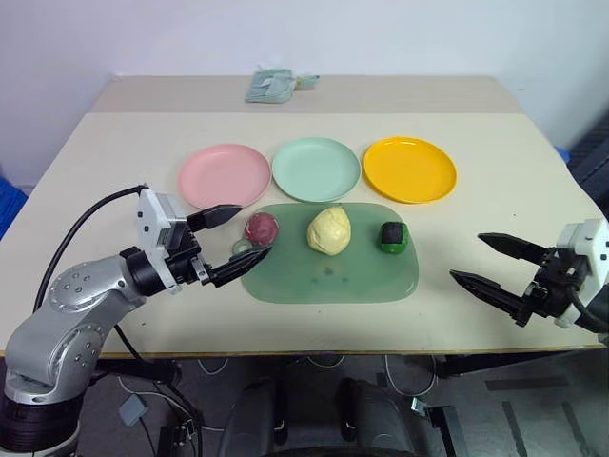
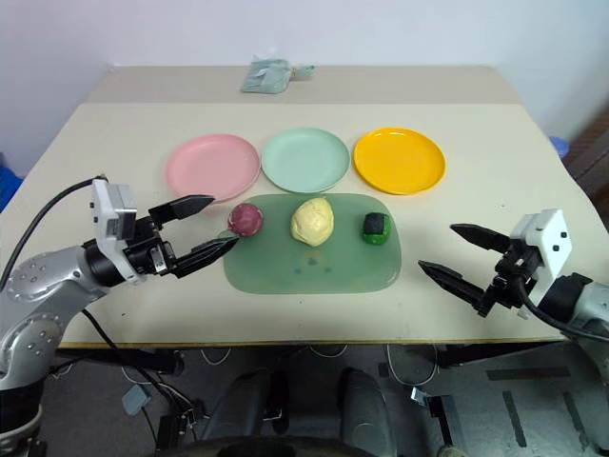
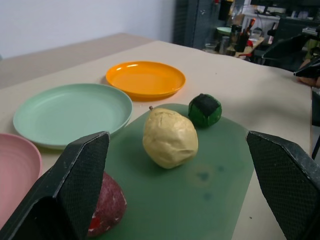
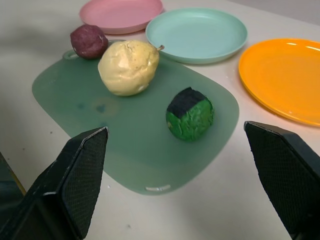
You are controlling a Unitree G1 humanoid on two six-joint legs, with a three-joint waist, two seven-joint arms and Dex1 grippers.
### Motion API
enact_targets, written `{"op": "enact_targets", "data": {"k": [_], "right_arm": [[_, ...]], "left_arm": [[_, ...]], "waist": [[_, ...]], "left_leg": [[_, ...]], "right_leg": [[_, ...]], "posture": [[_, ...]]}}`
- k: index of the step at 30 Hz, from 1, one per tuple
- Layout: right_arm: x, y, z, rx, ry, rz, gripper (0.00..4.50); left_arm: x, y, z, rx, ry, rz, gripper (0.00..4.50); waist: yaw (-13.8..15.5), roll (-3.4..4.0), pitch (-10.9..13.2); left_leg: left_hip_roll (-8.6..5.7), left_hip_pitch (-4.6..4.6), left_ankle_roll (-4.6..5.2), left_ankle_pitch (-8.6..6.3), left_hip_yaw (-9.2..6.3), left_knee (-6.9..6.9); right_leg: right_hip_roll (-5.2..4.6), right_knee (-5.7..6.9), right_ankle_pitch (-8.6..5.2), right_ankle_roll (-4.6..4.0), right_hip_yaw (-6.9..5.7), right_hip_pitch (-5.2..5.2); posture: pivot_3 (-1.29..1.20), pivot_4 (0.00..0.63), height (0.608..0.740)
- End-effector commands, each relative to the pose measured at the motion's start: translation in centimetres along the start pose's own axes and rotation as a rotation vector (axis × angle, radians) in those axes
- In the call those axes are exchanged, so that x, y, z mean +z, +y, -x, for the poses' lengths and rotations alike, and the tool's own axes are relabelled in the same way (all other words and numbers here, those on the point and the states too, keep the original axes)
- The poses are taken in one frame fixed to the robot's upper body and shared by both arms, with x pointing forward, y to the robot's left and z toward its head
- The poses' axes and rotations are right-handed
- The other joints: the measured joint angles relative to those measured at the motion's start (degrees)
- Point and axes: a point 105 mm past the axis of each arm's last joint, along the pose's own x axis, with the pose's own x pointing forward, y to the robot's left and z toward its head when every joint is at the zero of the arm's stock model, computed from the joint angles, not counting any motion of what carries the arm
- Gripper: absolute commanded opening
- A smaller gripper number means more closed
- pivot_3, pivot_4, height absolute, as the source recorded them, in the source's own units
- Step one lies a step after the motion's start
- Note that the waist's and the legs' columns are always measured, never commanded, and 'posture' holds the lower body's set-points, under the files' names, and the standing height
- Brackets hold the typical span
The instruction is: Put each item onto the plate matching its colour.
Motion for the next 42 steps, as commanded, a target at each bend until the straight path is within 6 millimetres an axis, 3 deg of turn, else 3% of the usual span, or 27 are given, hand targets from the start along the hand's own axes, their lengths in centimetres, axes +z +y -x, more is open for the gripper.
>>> {"op": "enact_targets", "data": {"k": [1, 19, 26, 34, 42], "right_arm": [[1.2, 0.2, 0.2, -0.003, -0.03, 0.041, 4.44], [2.2, 0.5, -2.3, 0.063, -0.077, 0.082, 4.44], [3.5, 2.4, -3.7, 0.226, -0.111, 0.093, 4.44], [5.6, 4.0, -4.7, 0.352, -0.198, 0.121, 4.44], [6.2, 4.1, -6.2, 0.339, -0.238, 0.158, 4.44]], "left_arm": [[0.7, -0.6, 0.1, -0.028, -0.005, -0.02, 4.5], [0.4, 2.4, -1.0, 0.169, -0.02, 0.022, 4.5], [-1.6, 3.7, -3.4, 0.236, 0.087, 0.166, 4.5], [-3.3, 4.8, -5.6, 0.268, 0.181, 0.205, 4.5], [-5.0, 6.1, -5.6, 0.313, 0.26, 0.203, 4.5]], "waist": [[0.0, 0.0, 0.0], [0.0, -0.02, 0.0], [-0.1, -0.05, 0.0], [0.0, -0.11, 0.1], [-0.1, -0.13, 0.1]], "left_leg": [[0.0, -0.01, 0.0, 0.0, 0.0, 0.0], [-0.02, -0.06, 0.23, 0.07, 0.0, 0.23], [-0.03, -0.04, 0.26, 0.08, -0.02, 0.37], [-0.04, -0.03, 0.27, 0.1, -0.03, 0.41], [-0.04, -0.01, 0.26, 0.1, -0.02, 0.45]], "right_leg": [[0.0, 0.0, 0.0, 0.0, 0.0, -0.01], [0.01, 0.04, 0.04, -0.04, -0.01, 0.07], [0.02, 0.17, 0.05, -0.03, -0.01, 0.13], [0.05, 0.25, 0.05, -0.02, -0.03, 0.14], [0.04, 0.33, 0.05, -0.02, -0.03, 0.12]], "posture": [[0.0, 0.15, 0.74], [0.0, 0.15, 0.74], [0.0, 0.15, 0.74], [0.0, 0.15, 0.74], [0.0, 0.15, 0.74]]}}
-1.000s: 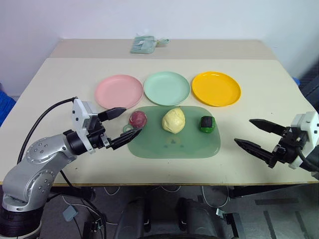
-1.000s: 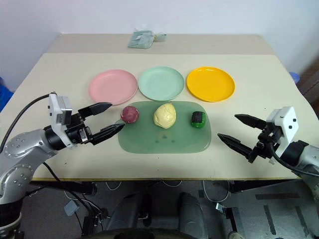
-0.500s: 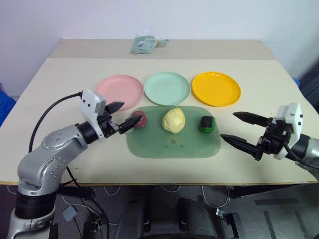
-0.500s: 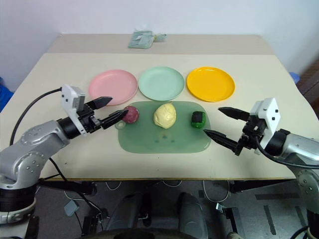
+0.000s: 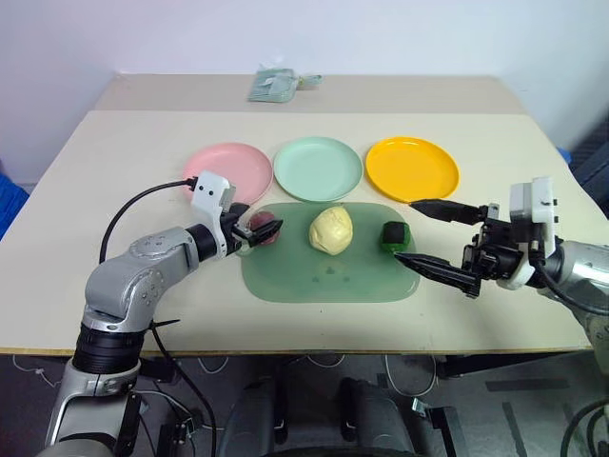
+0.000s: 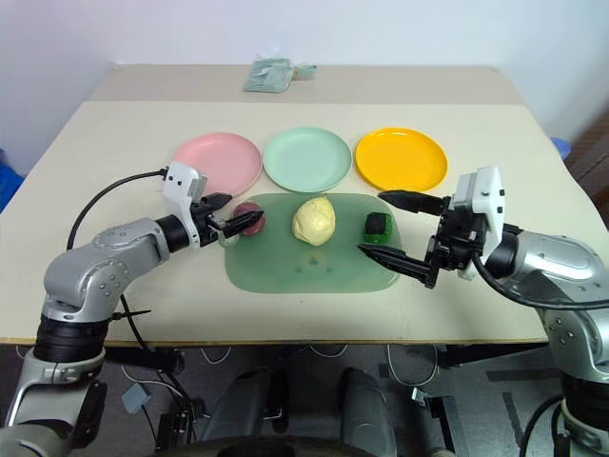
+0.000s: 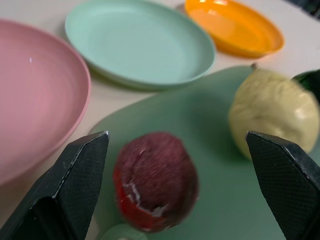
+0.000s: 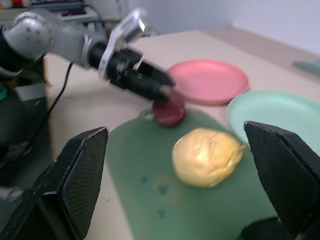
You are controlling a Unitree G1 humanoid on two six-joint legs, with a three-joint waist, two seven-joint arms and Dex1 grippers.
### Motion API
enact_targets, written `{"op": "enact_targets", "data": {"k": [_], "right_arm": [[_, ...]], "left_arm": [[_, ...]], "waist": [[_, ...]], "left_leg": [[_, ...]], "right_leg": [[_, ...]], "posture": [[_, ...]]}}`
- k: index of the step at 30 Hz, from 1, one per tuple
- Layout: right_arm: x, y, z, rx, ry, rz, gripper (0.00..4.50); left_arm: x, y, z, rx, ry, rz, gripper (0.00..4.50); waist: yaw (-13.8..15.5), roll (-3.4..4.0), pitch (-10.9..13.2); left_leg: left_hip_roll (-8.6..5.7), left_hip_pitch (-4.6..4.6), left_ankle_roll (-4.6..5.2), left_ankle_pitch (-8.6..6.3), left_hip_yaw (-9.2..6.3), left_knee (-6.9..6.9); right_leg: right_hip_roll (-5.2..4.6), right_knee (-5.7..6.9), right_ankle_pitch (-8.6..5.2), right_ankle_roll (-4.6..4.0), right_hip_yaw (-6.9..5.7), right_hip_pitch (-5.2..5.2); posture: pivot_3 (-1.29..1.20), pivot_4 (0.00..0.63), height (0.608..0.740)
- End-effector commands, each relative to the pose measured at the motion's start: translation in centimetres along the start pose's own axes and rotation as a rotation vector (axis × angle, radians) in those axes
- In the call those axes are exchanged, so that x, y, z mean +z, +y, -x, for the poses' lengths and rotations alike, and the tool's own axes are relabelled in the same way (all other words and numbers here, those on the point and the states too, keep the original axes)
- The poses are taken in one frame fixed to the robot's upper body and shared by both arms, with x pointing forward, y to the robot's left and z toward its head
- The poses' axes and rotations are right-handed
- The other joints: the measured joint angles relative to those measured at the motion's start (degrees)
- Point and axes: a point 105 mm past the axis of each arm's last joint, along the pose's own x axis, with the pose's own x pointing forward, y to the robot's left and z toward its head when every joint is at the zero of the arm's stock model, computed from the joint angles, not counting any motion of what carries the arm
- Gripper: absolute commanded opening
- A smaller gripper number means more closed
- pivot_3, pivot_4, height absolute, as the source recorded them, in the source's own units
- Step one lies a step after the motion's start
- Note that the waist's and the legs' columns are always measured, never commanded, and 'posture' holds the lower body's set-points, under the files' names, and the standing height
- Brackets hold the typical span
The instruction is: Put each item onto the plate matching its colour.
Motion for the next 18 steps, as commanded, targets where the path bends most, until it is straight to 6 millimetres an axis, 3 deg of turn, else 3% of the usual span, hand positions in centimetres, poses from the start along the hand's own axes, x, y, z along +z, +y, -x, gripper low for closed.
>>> {"op": "enact_targets", "data": {"k": [1, 6, 9, 12, 18], "right_arm": [[0.7, 0.1, -0.6, -0.001, -0.024, 0.053, 4.44], [0.8, -0.1, -0.9, -0.014, -0.033, 0.067, 4.44], [0.7, -0.2, -1.1, -0.017, -0.033, 0.071, 4.5], [0.7, -0.2, -1.1, -0.016, -0.034, 0.071, 4.5], [0.6, -0.5, -1.4, -0.021, -0.043, 0.074, 4.5]], "left_arm": [[0.1, 0.4, 0.0, 0.008, 0.009, -0.031, 4.5], [-1.1, 0.3, -0.6, -0.016, 0.055, -0.018, 4.5], [-1.7, 0.1, -1.0, -0.026, 0.082, -0.003, 3.59], [-1.5, 0.2, -1.2, -0.007, 0.076, -0.013, 2.24], [-0.3, 0.7, -1.1, 0.042, 0.027, -0.003, 2.24]], "waist": [[0.0, -0.01, 0.0], [0.1, -0.01, 0.0], [0.0, -0.01, 0.0], [0.0, -0.01, 0.0], [0.1, -0.01, 0.0]], "left_leg": [[0.0, 0.0, 0.0, 0.0, 0.0, 0.0], [0.0, 0.01, -0.02, 0.01, 0.0, 0.05], [0.0, 0.01, -0.02, 0.01, -0.01, 0.06], [0.0, 0.02, -0.02, 0.01, -0.01, 0.06], [0.0, 0.06, -0.04, 0.03, -0.01, 0.08]], "right_leg": [[0.0, 0.02, 0.0, 0.0, 0.0, 0.0], [-0.03, 0.12, 0.0, 0.0, 0.0, 0.0], [-0.04, 0.13, 0.0, -0.01, 0.0, -0.01], [-0.04, 0.18, 0.0, -0.01, 0.0, -0.02], [-0.06, 0.3, 0.0, -0.01, 0.01, -0.03]], "posture": [[0.0, 0.15, 0.74], [0.0, 0.15, 0.74], [0.0, 0.15, 0.74], [0.0, 0.15, 0.74], [0.0, 0.15, 0.74]]}}
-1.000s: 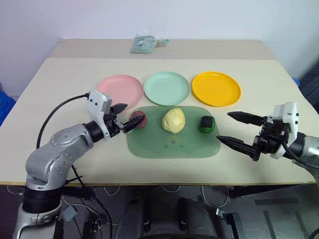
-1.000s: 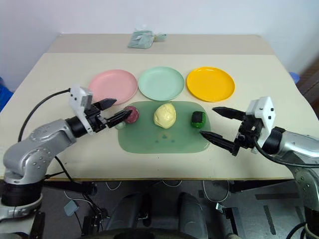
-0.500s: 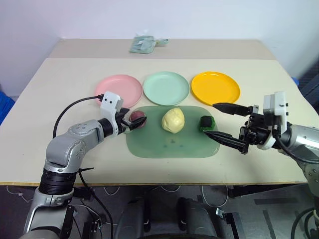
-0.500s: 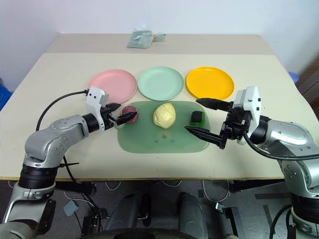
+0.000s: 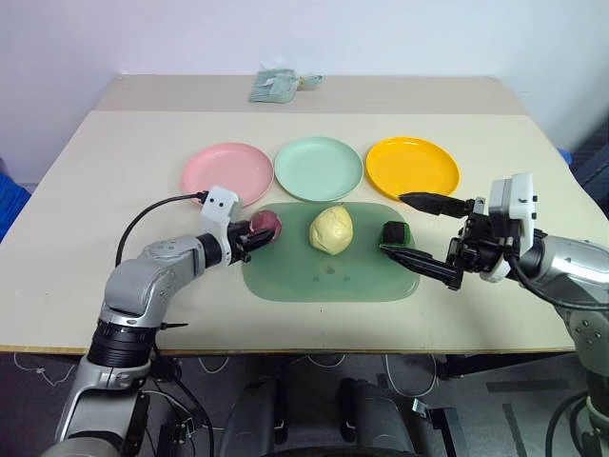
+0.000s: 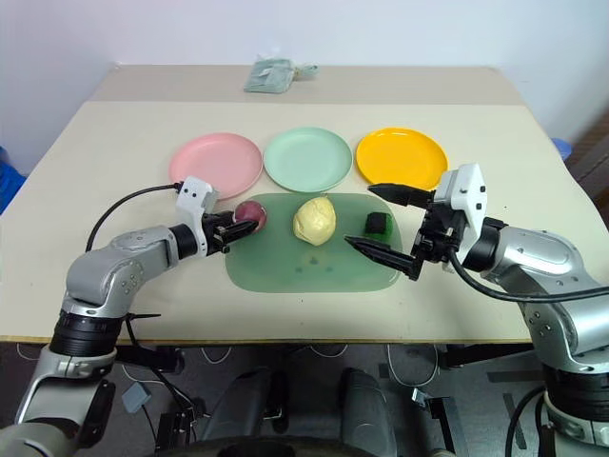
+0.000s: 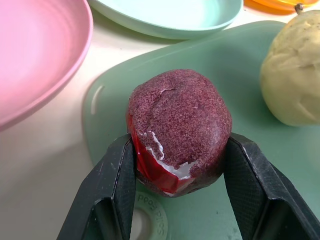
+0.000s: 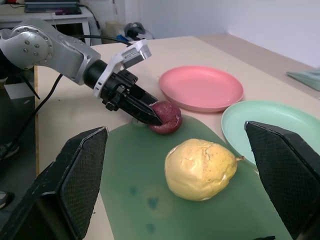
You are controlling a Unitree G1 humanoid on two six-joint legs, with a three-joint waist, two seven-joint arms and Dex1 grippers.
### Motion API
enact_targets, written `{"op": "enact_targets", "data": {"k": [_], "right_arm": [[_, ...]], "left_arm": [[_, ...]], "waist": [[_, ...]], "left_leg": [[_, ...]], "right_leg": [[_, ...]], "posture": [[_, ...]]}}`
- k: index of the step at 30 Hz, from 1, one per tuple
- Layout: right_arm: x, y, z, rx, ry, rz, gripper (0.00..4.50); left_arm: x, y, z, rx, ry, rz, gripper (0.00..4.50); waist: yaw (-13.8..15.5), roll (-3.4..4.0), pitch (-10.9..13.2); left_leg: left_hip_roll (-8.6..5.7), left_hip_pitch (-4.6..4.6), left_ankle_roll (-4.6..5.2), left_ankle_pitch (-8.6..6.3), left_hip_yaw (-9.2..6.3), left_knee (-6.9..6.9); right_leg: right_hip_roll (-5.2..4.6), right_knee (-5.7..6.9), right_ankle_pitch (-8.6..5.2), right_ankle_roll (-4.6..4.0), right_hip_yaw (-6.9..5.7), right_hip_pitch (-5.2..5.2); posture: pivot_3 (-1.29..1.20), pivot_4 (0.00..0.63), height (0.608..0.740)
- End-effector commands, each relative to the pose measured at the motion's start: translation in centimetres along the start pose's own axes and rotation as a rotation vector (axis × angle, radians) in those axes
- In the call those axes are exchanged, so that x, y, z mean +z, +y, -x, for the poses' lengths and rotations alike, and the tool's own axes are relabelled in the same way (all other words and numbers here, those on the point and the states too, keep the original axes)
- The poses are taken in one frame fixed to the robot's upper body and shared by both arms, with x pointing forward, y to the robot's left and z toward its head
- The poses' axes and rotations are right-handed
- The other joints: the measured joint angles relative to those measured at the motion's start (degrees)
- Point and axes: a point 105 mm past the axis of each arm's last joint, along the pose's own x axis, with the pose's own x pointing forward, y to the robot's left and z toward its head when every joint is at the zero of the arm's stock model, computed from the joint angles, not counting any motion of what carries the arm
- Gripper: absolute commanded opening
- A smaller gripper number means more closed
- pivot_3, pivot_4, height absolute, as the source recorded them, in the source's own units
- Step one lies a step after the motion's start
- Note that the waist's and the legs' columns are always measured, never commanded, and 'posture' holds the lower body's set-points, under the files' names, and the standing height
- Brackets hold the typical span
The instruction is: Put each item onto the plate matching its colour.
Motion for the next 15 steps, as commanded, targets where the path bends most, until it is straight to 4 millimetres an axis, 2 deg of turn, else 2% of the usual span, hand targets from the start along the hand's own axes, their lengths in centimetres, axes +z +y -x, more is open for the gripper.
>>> {"op": "enact_targets", "data": {"k": [1, 4, 9, 12, 15], "right_arm": [[0.7, -0.1, -0.3, -0.002, -0.032, 0.04, 4.5], [0.8, -0.2, -0.6, 0.0, -0.04, 0.045, 4.5], [1.0, -0.5, -1.0, 0.0, -0.052, 0.055, 4.5], [0.9, -0.8, -1.2, 0.0, -0.056, 0.058, 4.5], [0.7, -1.0, -1.4, -0.001, -0.056, 0.056, 4.5]], "left_arm": [[2.4, 0.2, 0.4, 0.027, -0.073, -0.012, 2.24], [4.5, 1.5, 0.5, 0.089, -0.161, 0.047, 2.24], [8.3, 6.7, 0.6, 0.357, -0.33, 0.197, 2.24], [9.0, 8.5, -0.2, 0.43, -0.368, 0.275, 2.24], [8.7, 9.5, -1.5, 0.448, -0.379, 0.342, 2.24]], "waist": [[0.0, 0.0, 0.0], [0.0, -0.01, 0.0], [0.0, -0.06, 0.0], [0.0, -0.08, 0.0], [0.1, -0.11, 0.1]], "left_leg": [[0.0, 0.0, 0.0, 0.0, 0.0, 0.01], [0.0, 0.0, 0.0, 0.0, 0.0, 0.02], [-0.01, 0.0, 0.02, 0.01, -0.01, 0.12], [-0.02, 0.0, 0.04, 0.0, 0.0, 0.16], [-0.02, 0.0, 0.08, -0.02, 0.0, 0.28]], "right_leg": [[0.0, 0.01, 0.0, 0.0, 0.0, 0.0], [0.0, 0.02, 0.0, 0.0, 0.0, 0.0], [0.02, 0.1, 0.02, 0.04, -0.02, 0.03], [0.04, 0.15, 0.11, 0.21, -0.03, 0.05], [0.05, 0.21, 0.12, 0.23, -0.08, 0.09]], "posture": [[0.0, 0.15, 0.74], [0.0, 0.15, 0.74], [0.0, 0.15, 0.74], [0.0, 0.15, 0.74], [0.0, 0.15, 0.74]]}}
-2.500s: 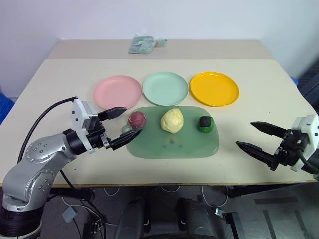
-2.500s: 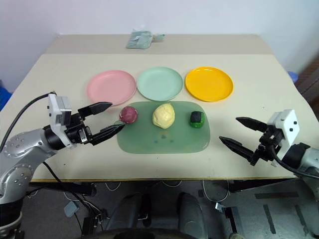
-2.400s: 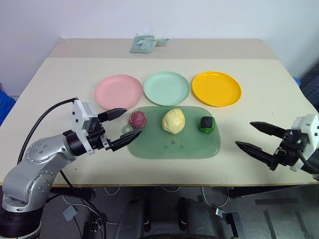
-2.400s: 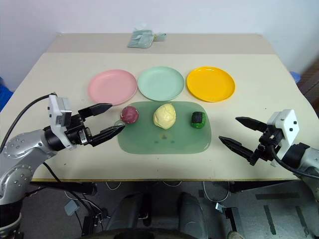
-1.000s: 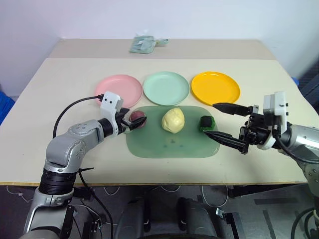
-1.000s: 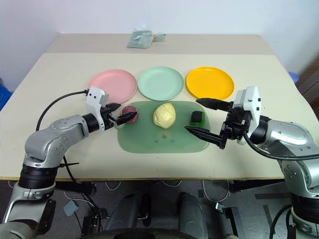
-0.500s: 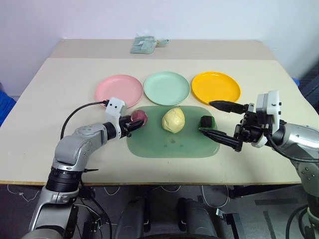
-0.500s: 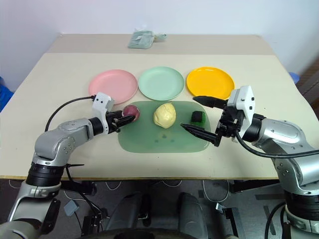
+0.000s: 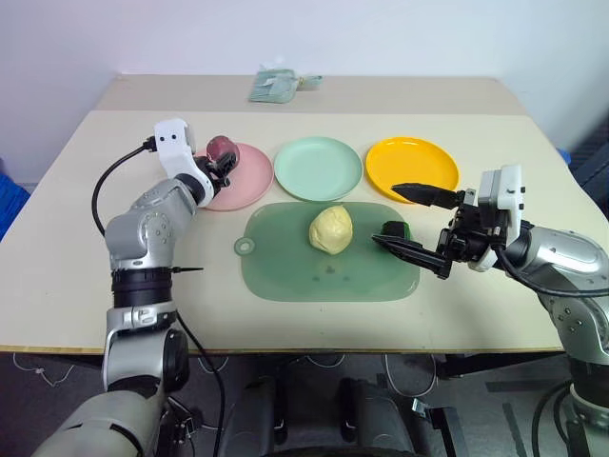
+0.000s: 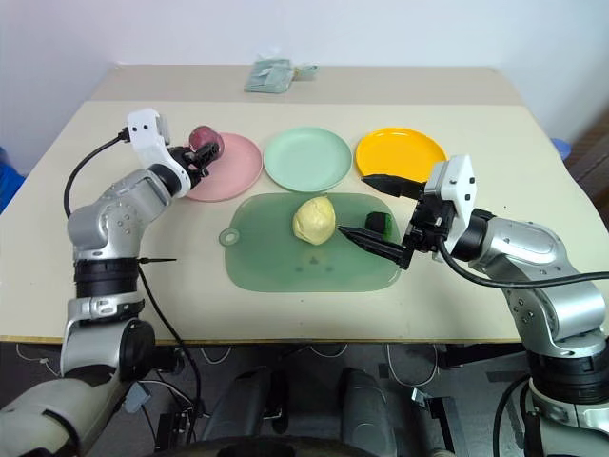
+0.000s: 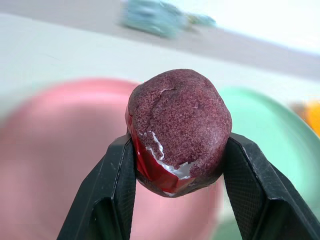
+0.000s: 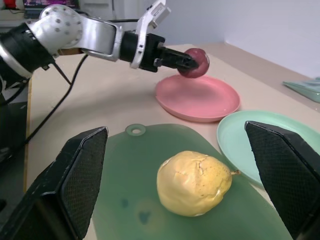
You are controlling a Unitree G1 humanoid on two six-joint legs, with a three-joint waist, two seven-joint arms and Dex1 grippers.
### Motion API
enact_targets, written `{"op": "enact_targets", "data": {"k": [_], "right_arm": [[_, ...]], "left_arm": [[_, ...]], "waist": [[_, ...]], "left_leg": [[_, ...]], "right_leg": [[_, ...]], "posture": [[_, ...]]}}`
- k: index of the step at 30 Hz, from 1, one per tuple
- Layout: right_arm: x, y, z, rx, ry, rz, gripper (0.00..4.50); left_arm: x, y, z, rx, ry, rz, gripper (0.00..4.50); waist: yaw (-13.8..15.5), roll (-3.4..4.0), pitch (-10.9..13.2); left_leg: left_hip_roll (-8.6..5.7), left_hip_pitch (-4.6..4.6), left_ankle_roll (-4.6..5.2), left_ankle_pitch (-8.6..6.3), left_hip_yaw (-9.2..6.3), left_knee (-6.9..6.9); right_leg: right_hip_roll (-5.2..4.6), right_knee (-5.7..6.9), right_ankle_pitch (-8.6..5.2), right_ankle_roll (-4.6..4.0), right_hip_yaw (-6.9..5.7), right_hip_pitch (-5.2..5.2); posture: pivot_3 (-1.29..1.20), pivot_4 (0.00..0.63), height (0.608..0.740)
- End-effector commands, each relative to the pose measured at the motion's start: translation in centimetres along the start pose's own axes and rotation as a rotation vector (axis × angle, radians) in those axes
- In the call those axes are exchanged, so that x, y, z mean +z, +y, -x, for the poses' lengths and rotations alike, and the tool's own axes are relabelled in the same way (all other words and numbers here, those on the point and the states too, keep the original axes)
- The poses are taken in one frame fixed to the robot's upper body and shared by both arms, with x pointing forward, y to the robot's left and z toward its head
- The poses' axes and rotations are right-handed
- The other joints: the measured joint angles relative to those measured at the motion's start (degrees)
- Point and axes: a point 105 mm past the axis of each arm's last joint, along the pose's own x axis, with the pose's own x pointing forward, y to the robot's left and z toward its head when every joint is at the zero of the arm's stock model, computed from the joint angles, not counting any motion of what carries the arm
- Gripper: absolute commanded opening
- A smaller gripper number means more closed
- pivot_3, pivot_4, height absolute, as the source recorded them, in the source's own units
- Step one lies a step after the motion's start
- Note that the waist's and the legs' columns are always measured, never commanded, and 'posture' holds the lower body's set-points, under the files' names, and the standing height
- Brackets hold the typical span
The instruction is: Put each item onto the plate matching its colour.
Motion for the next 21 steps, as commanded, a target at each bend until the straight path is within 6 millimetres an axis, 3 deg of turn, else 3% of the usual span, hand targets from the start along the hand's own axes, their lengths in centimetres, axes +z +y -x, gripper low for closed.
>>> {"op": "enact_targets", "data": {"k": [1, 4, 6, 11, 16, 19, 21], "right_arm": [[0.7, -0.3, -0.2, -0.002, -0.028, 0.038, 4.5], [0.2, -0.5, -0.2, -0.014, -0.024, 0.03, 4.5], [0.1, -0.5, -0.2, -0.021, -0.024, 0.028, 4.5], [0.1, -0.5, -0.5, -0.036, -0.03, 0.022, 4.5], [-0.4, -0.3, -1.9, -0.041, -0.025, -0.024, 4.5], [-1.7, -1.4, -3.8, -0.133, 0.014, -0.024, 4.5], [-2.3, -1.4, -4.8, -0.143, 0.037, -0.038, 4.5]], "left_arm": [[0.3, 0.7, -1.2, 0.028, -0.041, 0.051, 2.24], [-1.2, 0.6, -2.0, 0.008, -0.004, 0.074, 3.27], [-1.7, 0.4, -2.2, -0.005, 0.006, 0.085, 4.38], [-1.8, -1.0, -0.9, -0.109, 0.005, 0.047, 4.48], [-1.5, -3.1, 2.3, -0.304, -0.012, -0.027, 4.48], [-1.6, -4.3, 6.5, -0.485, -0.131, -0.247, 4.48], [-2.8, -4.8, 9.5, -0.652, -0.078, -0.267, 4.48]], "waist": [[0.0, -0.02, 0.0], [-0.1, -0.12, 0.1], [-0.1, -0.16, 0.1], [-0.2, -0.32, 0.2], [-0.5, -0.31, 0.2], [-1.1, -0.27, 0.2], [-1.7, -0.24, 0.2]], "left_leg": [[0.01, -0.01, 0.03, -0.02, -0.01, 0.07], [0.01, -0.04, 0.11, -0.07, 0.0, 0.21], [0.01, -0.09, 0.12, -0.08, 0.01, 0.29], [0.03, -0.13, 0.11, -0.09, -0.01, 0.33], [0.06, -0.13, 0.01, -0.06, -0.01, 0.31], [0.08, -0.13, -0.04, -0.04, -0.01, 0.3], [0.08, -0.12, -0.32, 0.0, 0.03, 0.22]], "right_leg": [[0.0, 0.0, 0.0, 0.0, -0.03, 0.03], [0.0, 0.0, 0.0, 0.02, -0.04, 0.08], [-0.01, 0.0, 0.01, 0.03, -0.04, 0.08], [-0.04, -0.01, 0.02, 0.05, -0.04, 0.06], [-0.06, 0.03, 0.02, 0.04, -0.03, 0.01], [-0.07, 0.06, -0.06, -0.14, -0.02, -0.04], [-0.14, 0.08, -0.08, -0.19, 0.01, -0.12]], "posture": [[0.0, 0.15, 0.74], [0.0, 0.15, 0.74], [0.0, 0.15, 0.74], [0.0, 0.15, 0.74], [0.0, 0.15, 0.74], [0.0, 0.15, 0.74], [0.0, 0.15, 0.74]]}}
